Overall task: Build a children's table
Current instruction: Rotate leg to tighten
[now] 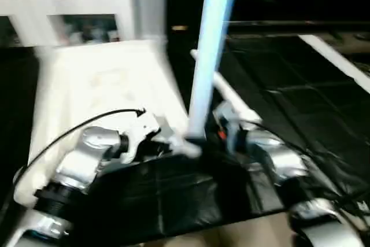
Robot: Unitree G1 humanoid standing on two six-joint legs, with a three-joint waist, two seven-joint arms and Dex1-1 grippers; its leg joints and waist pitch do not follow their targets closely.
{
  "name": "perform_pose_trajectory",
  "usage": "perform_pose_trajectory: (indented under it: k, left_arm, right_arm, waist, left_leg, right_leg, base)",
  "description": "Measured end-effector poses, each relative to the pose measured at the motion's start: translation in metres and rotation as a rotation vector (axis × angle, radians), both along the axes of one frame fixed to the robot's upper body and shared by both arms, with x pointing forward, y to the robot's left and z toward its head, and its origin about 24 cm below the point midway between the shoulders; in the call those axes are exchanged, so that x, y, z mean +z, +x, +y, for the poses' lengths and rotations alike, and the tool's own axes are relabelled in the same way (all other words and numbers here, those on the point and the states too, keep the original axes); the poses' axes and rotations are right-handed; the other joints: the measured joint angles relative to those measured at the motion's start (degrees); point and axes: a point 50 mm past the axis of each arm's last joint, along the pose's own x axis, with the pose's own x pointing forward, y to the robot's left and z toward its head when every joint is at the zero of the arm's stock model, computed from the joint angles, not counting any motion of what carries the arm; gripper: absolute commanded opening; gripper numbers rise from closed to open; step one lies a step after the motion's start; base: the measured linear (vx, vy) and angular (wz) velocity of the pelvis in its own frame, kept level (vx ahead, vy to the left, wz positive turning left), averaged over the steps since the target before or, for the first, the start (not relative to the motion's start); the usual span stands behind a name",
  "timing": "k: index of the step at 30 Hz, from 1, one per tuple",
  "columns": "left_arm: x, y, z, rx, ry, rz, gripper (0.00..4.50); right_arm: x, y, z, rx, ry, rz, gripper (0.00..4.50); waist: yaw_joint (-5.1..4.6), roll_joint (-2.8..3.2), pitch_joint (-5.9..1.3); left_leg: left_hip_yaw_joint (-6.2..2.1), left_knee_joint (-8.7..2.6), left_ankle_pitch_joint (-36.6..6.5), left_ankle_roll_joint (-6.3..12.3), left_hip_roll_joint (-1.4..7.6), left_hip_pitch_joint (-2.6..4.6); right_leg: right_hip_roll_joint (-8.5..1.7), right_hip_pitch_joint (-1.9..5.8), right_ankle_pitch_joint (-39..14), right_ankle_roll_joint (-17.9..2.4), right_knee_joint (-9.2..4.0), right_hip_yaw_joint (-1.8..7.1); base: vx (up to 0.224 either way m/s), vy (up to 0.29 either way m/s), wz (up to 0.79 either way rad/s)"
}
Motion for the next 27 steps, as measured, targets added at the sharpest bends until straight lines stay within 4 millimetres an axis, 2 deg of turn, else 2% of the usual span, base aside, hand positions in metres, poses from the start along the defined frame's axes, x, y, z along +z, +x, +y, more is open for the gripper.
perform_pose_trajectory:
  k: [5,7,10,18,19,21,27]
  left_arm:
    - [0.000,0.008,-0.015,0.203,-0.045,-0.010,0.00]
    - [0.001,0.009,-0.019,0.235,-0.050,-0.012,0.00]
    - [0.002,0.010,-0.020,0.248,-0.047,-0.021,0.00]
    - [0.002,0.010,-0.018,0.253,-0.033,-0.026,0.00]
    - [0.002,0.010,-0.018,0.253,-0.032,-0.027,0.00]
    - [0.002,0.010,-0.018,0.248,-0.026,-0.030,0.00]
    - [0.005,0.009,-0.016,0.184,-0.006,-0.046,0.00]
  right_arm:
    - [0.004,0.018,0.017,-0.215,-0.015,0.012,2.66]
    - [0.006,0.021,0.019,-0.256,-0.018,0.016,2.66]
    - [0.007,0.023,0.022,-0.274,-0.023,0.009,2.66]
    - [0.004,0.023,0.025,-0.290,-0.007,0.006,2.66]
    - [0.004,0.023,0.024,-0.289,-0.006,0.006,3.01]
    - [0.004,0.023,0.024,-0.286,0.005,0.010,3.36]
    - [0.004,0.017,0.016,-0.223,0.052,0.010,3.83]
  waist:
    - [-0.72,-0.03,-0.01]
    - [-0.64,-0.03,-0.01]
    - [-0.32,-0.06,-0.02]
    - [-0.45,-0.08,-0.02]
    - [-0.46,-0.09,-0.02]
    - [-0.44,-0.11,-0.03]
    - [-0.07,-0.09,-0.02]
  left_leg:
    - [0.06,-0.06,0.0,-0.02,-0.01,-0.06]
    - [0.08,-0.10,0.0,0.04,-0.03,-0.08]
    - [0.10,-0.23,-0.1,0.05,-0.03,-0.09]
    - [0.10,-0.19,-0.1,0.02,-0.02,-0.11]
    - [0.10,-0.18,-0.1,0.02,-0.01,-0.10]
    - [0.10,-0.18,-0.1,0.02,-0.02,-0.07]
    - [0.08,-0.18,-0.1,0.03,-0.02,-0.07]
  right_leg:
    - [0.04,-0.11,0.0,0.0,-0.08,0.08]
    - [0.02,-0.15,0.1,-0.1,-0.13,0.09]
    - [0.02,-0.18,0.0,-0.1,-0.14,0.09]
    - [0.03,-0.18,0.0,-0.1,-0.11,0.08]
    - [0.03,-0.18,0.0,-0.1,-0.11,0.08]
    - [0.03,-0.18,0.0,-0.2,-0.11,0.08]
    - [0.03,-0.27,0.0,-0.2,-0.15,0.06]
  base:
    - [0.000,0.000,0.00]
    - [0.000,0.000,0.00]
    - [0.000,0.000,0.00]
    - [0.000,0.000,0.00]
    - [0.000,0.000,0.00]
    - [0.000,0.000,0.00]
    - [0.000,0.000,0.00]
